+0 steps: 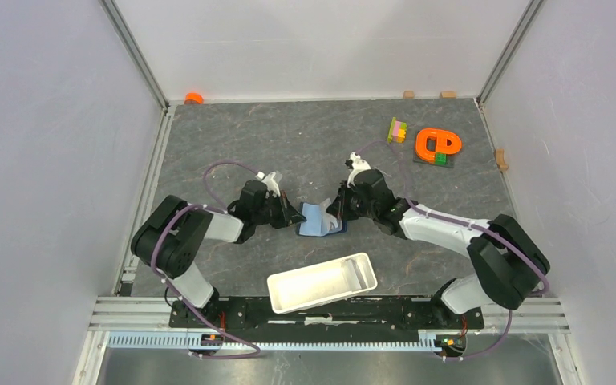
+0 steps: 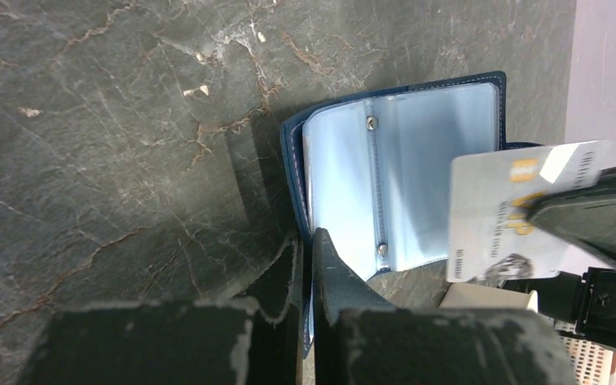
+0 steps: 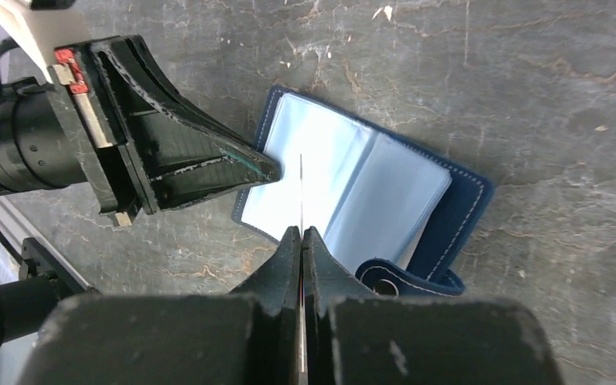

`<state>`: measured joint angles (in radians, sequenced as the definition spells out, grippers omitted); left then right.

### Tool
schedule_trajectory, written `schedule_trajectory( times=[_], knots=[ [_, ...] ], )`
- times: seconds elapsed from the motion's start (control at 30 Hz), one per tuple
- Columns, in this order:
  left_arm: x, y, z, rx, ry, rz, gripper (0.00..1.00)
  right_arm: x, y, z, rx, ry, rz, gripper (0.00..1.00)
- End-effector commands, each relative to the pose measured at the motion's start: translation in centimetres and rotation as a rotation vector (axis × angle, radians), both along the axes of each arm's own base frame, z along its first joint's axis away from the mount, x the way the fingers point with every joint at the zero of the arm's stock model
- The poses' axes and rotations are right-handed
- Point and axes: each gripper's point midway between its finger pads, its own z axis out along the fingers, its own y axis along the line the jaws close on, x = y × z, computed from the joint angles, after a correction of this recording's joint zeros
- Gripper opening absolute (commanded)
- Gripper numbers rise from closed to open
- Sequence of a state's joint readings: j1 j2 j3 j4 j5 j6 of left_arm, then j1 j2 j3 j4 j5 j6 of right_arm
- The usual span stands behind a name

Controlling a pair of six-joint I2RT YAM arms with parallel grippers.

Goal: Put the credit cards into the card holder
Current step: Pick up the credit card from the storage box, then insert the credit card into the card holder.

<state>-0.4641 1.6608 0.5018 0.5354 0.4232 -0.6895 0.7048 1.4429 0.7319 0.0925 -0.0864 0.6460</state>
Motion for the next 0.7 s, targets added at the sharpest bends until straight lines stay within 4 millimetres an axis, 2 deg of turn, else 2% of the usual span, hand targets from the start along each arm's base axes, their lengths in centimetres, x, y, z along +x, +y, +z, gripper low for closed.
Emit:
schedule_trajectory(
  times=[0.0, 0.17, 0.5, 0.67],
  knots=[
    [0.6, 0.4, -0.5, -0.014, -0.005, 0.036, 0.02, -0.3, 1.3, -1.0, 0.083, 0.052, 0.013, 0.00],
    [0.6, 0.6, -1.1, -0.016, 0.013, 0.042, 0.02, -0.8, 0.6, -3.4, 0.054, 0.113, -0.020, 0.00],
    [0.6, 0.7, -1.5, -0.015, 0.025, 0.044, 0.02, -0.4, -1.3, -6.3, 0.016, 0.182, -0.099, 0.00],
    [0.6, 0.7, -1.6, -0.015, 0.027, 0.042, 0.02, -0.5, -1.1, -7.3, 0.028, 0.213, -0.096, 0.00]
  ],
)
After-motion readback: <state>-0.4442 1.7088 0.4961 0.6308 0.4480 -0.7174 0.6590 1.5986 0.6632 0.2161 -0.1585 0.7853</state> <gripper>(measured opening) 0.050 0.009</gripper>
